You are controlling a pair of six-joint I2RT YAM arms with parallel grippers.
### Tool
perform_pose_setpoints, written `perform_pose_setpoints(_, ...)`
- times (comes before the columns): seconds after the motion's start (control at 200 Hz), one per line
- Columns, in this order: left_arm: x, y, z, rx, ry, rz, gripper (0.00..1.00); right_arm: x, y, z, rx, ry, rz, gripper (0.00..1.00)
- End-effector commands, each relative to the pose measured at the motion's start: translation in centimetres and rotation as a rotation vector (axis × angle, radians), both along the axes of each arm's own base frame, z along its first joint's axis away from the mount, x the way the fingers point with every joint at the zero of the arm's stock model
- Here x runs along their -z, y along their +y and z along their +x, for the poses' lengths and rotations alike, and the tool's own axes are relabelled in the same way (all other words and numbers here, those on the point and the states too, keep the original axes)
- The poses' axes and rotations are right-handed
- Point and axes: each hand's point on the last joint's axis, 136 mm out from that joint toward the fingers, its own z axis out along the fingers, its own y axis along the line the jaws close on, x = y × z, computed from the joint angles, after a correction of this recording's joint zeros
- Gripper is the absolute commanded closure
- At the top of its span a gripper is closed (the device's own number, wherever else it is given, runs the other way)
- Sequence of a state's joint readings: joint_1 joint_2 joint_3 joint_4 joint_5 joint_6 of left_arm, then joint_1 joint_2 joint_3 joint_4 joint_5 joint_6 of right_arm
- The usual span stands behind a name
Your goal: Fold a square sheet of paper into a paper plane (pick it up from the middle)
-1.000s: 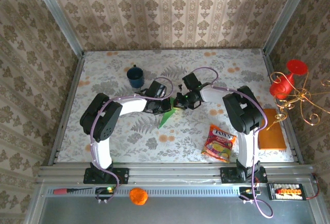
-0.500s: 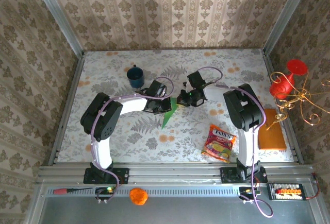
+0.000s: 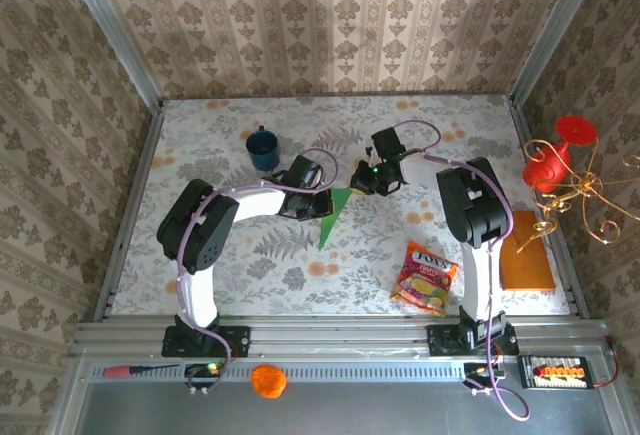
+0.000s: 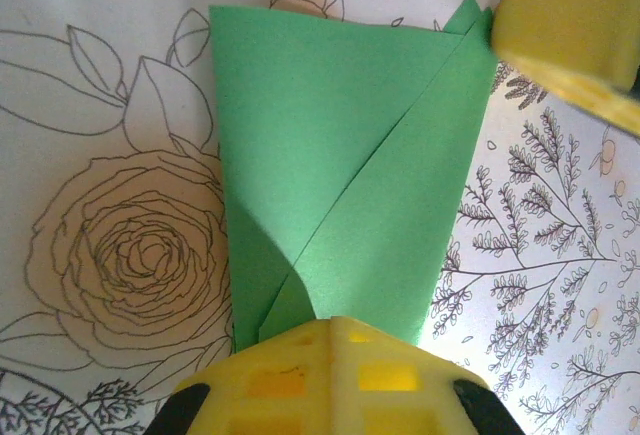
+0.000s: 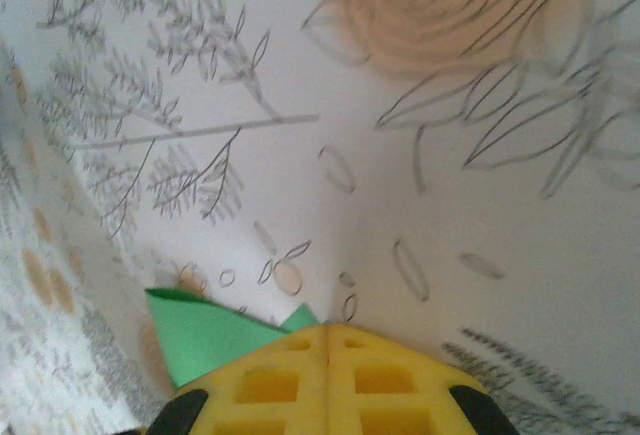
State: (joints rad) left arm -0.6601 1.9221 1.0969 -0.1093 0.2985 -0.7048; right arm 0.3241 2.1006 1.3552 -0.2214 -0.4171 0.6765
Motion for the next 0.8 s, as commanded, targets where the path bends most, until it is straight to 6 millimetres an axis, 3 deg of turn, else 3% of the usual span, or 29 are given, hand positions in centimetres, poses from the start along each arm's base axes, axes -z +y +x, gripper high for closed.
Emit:
perform_pose_setpoints(0.0,6.3,4.7,-4.2,0.007,0.189,0.228,1.00,-0.8,-3.6,1.5,0.080,-0.054,-0.144,0.96)
perform_pose_setpoints(0.135,5.8,4.2,-3.7,0.010,0.171,0.214,1.00,-3.8,-2.3,1.2,0.038,-0.128,-0.064,0.96)
perform_pose_setpoints(0.295,4.9,3.5,-2.8,0.007,0.150,0.192,1.00,-5.9,-0.4,-1.3,-0.023,-0.176,0.003,0.96)
perform_pose_setpoints(0.515,4.4,3.0,-2.5,0.005,0.140,0.177,1.00,-4.5,2.7,-4.8,-0.118,-0.094,0.088,0.96)
perform_pose_setpoints(0.795,3.7,2.7,-2.2,0.005,0.128,0.157,1.00,-1.7,4.0,-4.3,-0.135,-0.029,0.101,0.97)
